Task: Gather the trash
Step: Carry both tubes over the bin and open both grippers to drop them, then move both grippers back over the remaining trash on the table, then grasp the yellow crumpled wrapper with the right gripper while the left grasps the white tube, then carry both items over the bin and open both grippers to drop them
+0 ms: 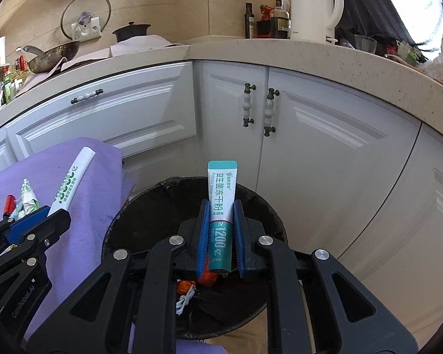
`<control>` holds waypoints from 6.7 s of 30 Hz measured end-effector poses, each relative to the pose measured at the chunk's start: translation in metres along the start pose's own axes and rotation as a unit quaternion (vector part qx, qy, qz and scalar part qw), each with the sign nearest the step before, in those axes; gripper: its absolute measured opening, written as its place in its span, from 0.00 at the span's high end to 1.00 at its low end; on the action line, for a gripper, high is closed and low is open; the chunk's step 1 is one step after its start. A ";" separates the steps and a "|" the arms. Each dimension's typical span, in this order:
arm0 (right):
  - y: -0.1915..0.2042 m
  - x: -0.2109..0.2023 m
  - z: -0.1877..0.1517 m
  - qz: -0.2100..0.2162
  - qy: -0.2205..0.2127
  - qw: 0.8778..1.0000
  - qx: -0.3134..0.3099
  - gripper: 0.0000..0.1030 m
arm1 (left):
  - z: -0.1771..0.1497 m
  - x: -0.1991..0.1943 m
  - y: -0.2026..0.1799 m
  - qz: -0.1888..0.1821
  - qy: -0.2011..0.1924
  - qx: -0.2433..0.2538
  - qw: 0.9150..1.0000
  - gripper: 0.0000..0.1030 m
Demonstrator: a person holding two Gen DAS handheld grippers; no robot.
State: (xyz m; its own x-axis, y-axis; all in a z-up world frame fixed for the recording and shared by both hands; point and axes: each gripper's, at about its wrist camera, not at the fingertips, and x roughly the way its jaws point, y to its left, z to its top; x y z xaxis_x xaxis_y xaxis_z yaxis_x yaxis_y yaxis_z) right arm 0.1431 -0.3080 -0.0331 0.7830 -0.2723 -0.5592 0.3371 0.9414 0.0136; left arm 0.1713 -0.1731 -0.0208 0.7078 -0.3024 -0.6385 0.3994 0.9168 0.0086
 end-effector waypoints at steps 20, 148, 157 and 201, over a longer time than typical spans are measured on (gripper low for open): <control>0.013 -0.006 -0.001 0.012 0.005 1.000 0.000 0.66 | -0.007 -0.009 0.016 0.010 0.014 -0.009 1.000 0.59; 0.189 -0.056 -0.032 0.171 0.068 0.975 -0.124 0.85 | -0.088 -0.075 0.221 0.103 0.054 -0.150 0.982 0.66; 0.160 -0.073 -0.025 0.138 0.040 0.984 -0.105 0.85 | -0.069 -0.098 0.183 0.084 0.007 -0.129 0.988 0.66; 0.015 -0.020 -0.001 0.027 0.023 0.999 -0.013 0.85 | -0.003 -0.015 0.027 0.003 -0.003 -0.018 1.000 0.66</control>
State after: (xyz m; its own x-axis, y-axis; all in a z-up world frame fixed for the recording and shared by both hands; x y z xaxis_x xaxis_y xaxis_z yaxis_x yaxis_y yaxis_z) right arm 0.1317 -0.2885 -0.0224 0.7746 -0.2129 -0.5956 0.2819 0.9592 0.0237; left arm 0.1700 -0.1432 -0.0132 0.7137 -0.2993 -0.6333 0.3748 0.9270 -0.0156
